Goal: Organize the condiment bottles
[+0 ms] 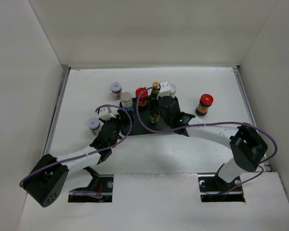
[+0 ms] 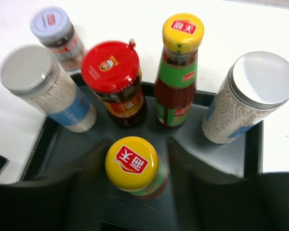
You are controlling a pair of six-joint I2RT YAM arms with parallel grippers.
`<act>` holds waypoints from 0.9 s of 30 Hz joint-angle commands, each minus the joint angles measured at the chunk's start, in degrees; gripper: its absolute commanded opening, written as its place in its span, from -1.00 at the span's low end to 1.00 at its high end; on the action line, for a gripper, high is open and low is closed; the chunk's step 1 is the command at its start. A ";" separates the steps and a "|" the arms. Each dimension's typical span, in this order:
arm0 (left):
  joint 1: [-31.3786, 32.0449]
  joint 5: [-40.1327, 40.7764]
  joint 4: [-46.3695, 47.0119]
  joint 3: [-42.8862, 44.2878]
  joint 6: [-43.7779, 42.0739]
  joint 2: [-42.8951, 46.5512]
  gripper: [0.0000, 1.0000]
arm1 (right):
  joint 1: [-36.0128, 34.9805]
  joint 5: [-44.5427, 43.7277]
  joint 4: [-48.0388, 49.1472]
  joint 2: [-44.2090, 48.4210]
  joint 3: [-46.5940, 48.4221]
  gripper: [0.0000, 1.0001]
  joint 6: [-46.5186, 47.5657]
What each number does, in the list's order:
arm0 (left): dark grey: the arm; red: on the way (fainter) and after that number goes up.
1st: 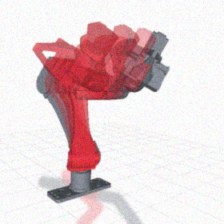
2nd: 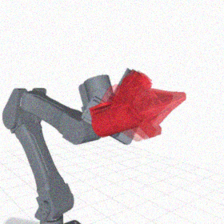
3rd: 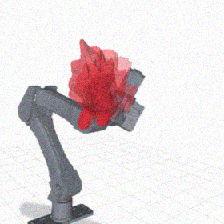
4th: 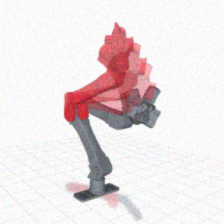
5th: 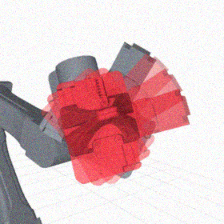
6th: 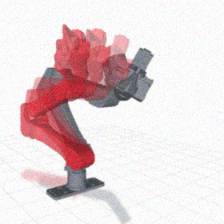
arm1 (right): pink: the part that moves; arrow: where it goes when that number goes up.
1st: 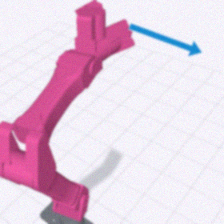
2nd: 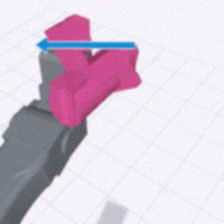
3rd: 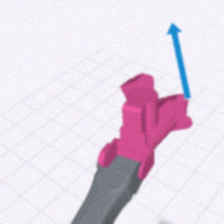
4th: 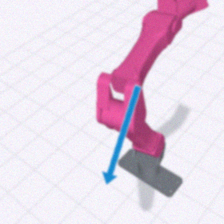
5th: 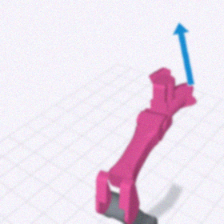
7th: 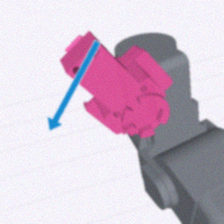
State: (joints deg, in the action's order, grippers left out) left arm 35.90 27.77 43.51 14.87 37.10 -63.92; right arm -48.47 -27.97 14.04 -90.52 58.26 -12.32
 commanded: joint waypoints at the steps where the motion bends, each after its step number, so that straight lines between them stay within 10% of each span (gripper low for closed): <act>1: -0.35 -0.79 2.46 0.51 0.52 0.55 0.62 | -0.35 -0.07 5.29 1.22 2.74 0.33 -0.87; 11: -0.79 -0.79 2.46 0.33 0.60 0.47 0.62 | 4.11 -4.72 5.29 18.16 -5.24 0.50 0.36; 15: -0.18 -0.61 2.46 0.42 0.69 0.81 0.62 | 13.60 -13.75 4.51 25.99 -12.89 -0.33 -1.74; 18: -0.35 -0.87 2.55 0.42 0.78 0.20 0.62 | 19.58 -19.83 1.61 27.33 -16.24 -0.38 -3.15; 23: 0.09 -0.87 2.55 0.51 1.22 0.46 0.62 | 26.18 -19.33 -1.21 21.63 -16.95 0.67 -3.42; 27: 0.09 -1.40 2.46 0.51 1.39 0.37 0.62 | 28.12 -15.20 -3.66 16.79 -14.85 0.93 -3.85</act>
State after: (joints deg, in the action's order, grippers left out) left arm 35.70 27.35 43.51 14.87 37.78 -63.92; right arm -21.47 -44.75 11.92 -72.23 41.52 -15.29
